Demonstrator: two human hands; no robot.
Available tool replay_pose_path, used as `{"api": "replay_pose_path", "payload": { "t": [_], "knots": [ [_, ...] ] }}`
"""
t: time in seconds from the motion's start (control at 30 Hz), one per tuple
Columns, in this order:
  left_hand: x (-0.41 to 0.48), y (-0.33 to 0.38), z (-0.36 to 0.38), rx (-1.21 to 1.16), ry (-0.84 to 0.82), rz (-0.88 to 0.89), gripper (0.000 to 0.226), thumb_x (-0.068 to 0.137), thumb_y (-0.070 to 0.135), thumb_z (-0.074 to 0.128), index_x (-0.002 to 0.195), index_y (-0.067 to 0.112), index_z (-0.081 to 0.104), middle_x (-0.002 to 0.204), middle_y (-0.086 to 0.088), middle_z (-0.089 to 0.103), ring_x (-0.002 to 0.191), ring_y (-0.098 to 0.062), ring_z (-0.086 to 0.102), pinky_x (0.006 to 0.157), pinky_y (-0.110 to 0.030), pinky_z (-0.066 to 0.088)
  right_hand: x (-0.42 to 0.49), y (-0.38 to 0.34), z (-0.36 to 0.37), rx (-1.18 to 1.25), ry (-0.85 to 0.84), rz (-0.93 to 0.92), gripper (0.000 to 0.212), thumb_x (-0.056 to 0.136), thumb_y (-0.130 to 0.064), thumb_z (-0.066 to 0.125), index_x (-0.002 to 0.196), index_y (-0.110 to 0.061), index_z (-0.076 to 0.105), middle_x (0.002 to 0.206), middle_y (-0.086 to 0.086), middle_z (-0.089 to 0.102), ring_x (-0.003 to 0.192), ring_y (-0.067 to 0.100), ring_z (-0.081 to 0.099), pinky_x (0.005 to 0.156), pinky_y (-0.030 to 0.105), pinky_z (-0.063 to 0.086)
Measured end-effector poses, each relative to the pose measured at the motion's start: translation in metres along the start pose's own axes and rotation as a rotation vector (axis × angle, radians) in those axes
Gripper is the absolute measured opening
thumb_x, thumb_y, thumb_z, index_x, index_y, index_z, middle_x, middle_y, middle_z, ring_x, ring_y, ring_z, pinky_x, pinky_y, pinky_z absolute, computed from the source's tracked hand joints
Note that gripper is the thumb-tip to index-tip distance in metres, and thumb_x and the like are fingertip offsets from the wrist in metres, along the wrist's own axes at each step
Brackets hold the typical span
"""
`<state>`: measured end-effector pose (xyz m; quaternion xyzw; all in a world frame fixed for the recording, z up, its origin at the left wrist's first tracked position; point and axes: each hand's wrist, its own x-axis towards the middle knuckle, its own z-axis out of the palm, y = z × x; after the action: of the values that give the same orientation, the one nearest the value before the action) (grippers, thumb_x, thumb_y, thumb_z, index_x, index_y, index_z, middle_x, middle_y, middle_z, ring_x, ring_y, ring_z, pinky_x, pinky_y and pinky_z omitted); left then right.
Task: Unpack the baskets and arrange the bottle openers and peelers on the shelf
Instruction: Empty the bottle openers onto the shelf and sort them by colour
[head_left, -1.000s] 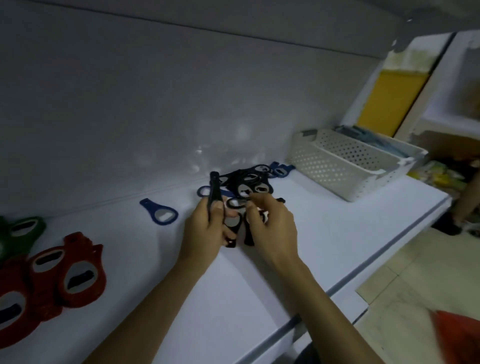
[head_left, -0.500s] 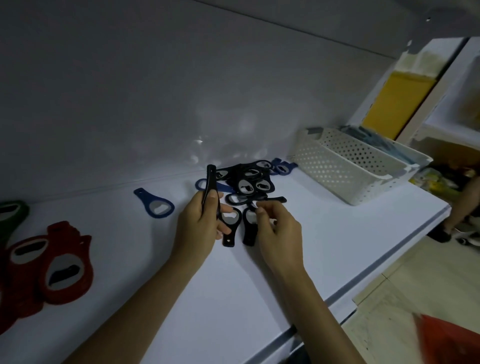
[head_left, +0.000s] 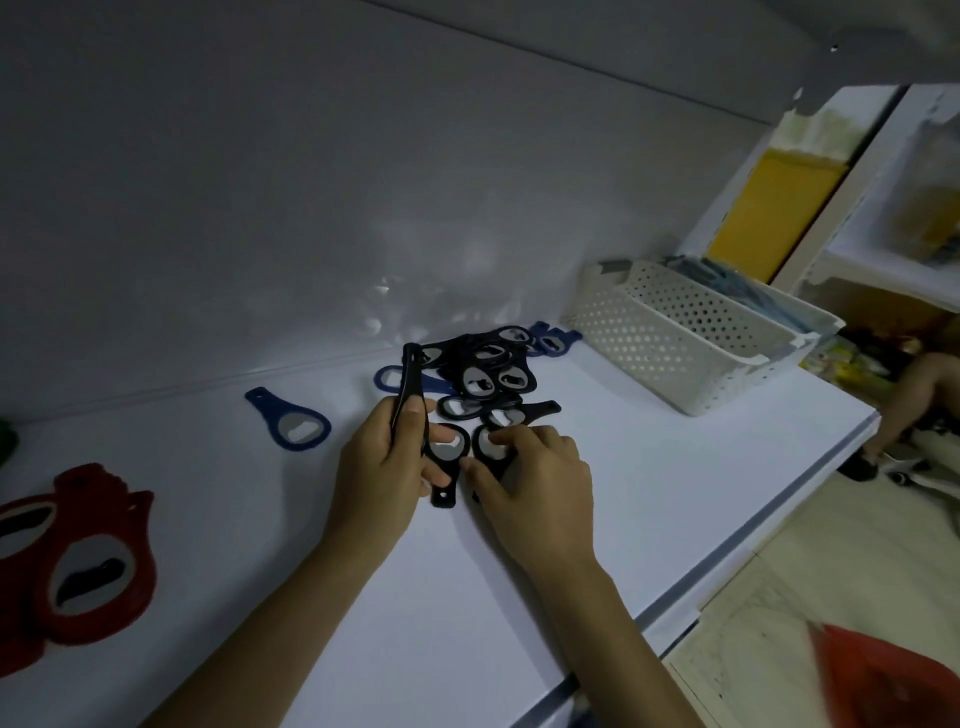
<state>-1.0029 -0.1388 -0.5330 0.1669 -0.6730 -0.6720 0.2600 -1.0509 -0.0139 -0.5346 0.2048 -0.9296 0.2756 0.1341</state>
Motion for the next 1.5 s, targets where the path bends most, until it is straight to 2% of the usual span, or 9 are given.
{"api": "replay_pose_path", "payload": {
  "t": [0.17, 0.53, 0.7, 0.83, 1.0, 1.13, 1.27, 1.37, 1.5],
  "knots": [
    [0.001, -0.002, 0.0, -0.002, 0.016, 0.032, 0.022, 0.1, 0.031, 0.038, 0.093, 0.026, 0.059, 0.082, 0.001, 0.072, 0.049, -0.012, 0.061, 0.043, -0.016, 0.044, -0.005, -0.005, -0.003, -0.134, -0.008, 0.025, 0.038, 0.083, -0.053, 0.056, 0.107, -0.024, 0.062, 0.098, -0.004, 0.061, 0.096, 0.019, 0.053, 0.08, 0.032, 0.035],
    [0.004, -0.009, 0.001, -0.069, 0.016, 0.052, 0.022, 0.102, 0.027, 0.037, 0.103, 0.018, 0.057, 0.084, -0.003, 0.068, 0.046, -0.007, 0.059, 0.042, -0.014, 0.044, -0.011, -0.007, -0.014, -0.103, -0.032, -0.031, 0.025, 0.089, -0.014, 0.039, 0.102, -0.011, 0.06, 0.097, 0.007, 0.061, 0.09, 0.026, 0.053, 0.067, 0.031, 0.032],
    [0.003, -0.01, -0.001, -0.045, 0.012, 0.09, 0.021, 0.102, 0.028, 0.037, 0.093, 0.03, 0.056, 0.087, 0.001, 0.069, 0.049, -0.008, 0.061, 0.045, -0.017, 0.045, -0.012, -0.007, -0.017, 0.407, 0.125, 0.067, 0.022, 0.095, -0.011, 0.041, 0.104, -0.019, 0.06, 0.096, -0.003, 0.064, 0.08, 0.022, 0.061, 0.07, 0.034, 0.049],
    [0.005, -0.013, -0.003, -0.022, 0.067, 0.121, 0.019, 0.103, 0.03, 0.034, 0.107, 0.03, 0.053, 0.099, 0.005, 0.064, 0.062, -0.006, 0.063, 0.052, -0.022, 0.047, -0.008, -0.006, -0.021, 0.919, 0.199, 0.18, 0.011, 0.092, -0.009, 0.061, 0.099, -0.018, 0.062, 0.078, -0.007, 0.063, 0.059, 0.018, 0.061, 0.053, 0.024, 0.05],
    [0.003, -0.009, -0.002, -0.049, 0.035, 0.124, 0.019, 0.1, 0.036, 0.037, 0.104, 0.03, 0.055, 0.099, 0.002, 0.065, 0.082, -0.016, 0.065, 0.064, -0.027, 0.053, -0.004, -0.003, -0.026, 1.231, 0.083, 0.261, 0.011, 0.09, -0.004, 0.062, 0.097, -0.012, 0.066, 0.067, 0.003, 0.062, 0.055, 0.013, 0.057, 0.051, 0.022, 0.047],
    [-0.01, -0.003, -0.001, 0.153, -0.223, 0.194, 0.021, 0.081, 0.055, 0.055, 0.093, 0.039, 0.058, 0.079, 0.021, 0.067, 0.071, -0.001, 0.064, 0.056, -0.017, 0.053, -0.004, -0.004, -0.023, 1.303, -0.073, 0.096, 0.025, 0.093, 0.003, 0.053, 0.113, -0.009, 0.062, 0.088, -0.001, 0.07, 0.079, 0.014, 0.067, 0.072, 0.025, 0.055],
    [-0.008, -0.007, 0.0, 0.169, -0.102, 0.206, 0.013, 0.093, 0.02, 0.055, 0.091, 0.031, 0.061, 0.07, 0.007, 0.069, 0.062, -0.005, 0.066, 0.05, -0.014, 0.05, -0.008, -0.006, -0.015, 1.003, -0.094, 0.114, 0.043, 0.096, -0.012, 0.054, 0.138, -0.02, 0.047, 0.129, -0.007, 0.057, 0.107, 0.014, 0.063, 0.087, 0.029, 0.054],
    [0.0, -0.007, -0.006, -0.011, 0.089, 0.137, 0.012, 0.096, 0.018, 0.05, 0.102, 0.024, 0.058, 0.08, 0.006, 0.068, 0.061, -0.004, 0.065, 0.046, -0.012, 0.047, -0.009, -0.01, -0.011, 0.584, -0.101, 0.113, 0.037, 0.092, -0.031, 0.061, 0.127, -0.021, 0.057, 0.12, -0.008, 0.061, 0.1, 0.003, 0.059, 0.083, 0.025, 0.049],
    [0.005, -0.008, -0.007, -0.125, 0.162, 0.071, 0.008, 0.097, 0.023, 0.049, 0.099, 0.027, 0.055, 0.084, 0.004, 0.066, 0.062, -0.003, 0.065, 0.047, -0.013, 0.047, -0.01, -0.012, -0.003, 0.046, -0.162, -0.103, 0.036, 0.084, -0.047, 0.063, 0.109, -0.021, 0.068, 0.107, -0.002, 0.064, 0.103, 0.017, 0.052, 0.088, 0.035, 0.042]
  ]
}}
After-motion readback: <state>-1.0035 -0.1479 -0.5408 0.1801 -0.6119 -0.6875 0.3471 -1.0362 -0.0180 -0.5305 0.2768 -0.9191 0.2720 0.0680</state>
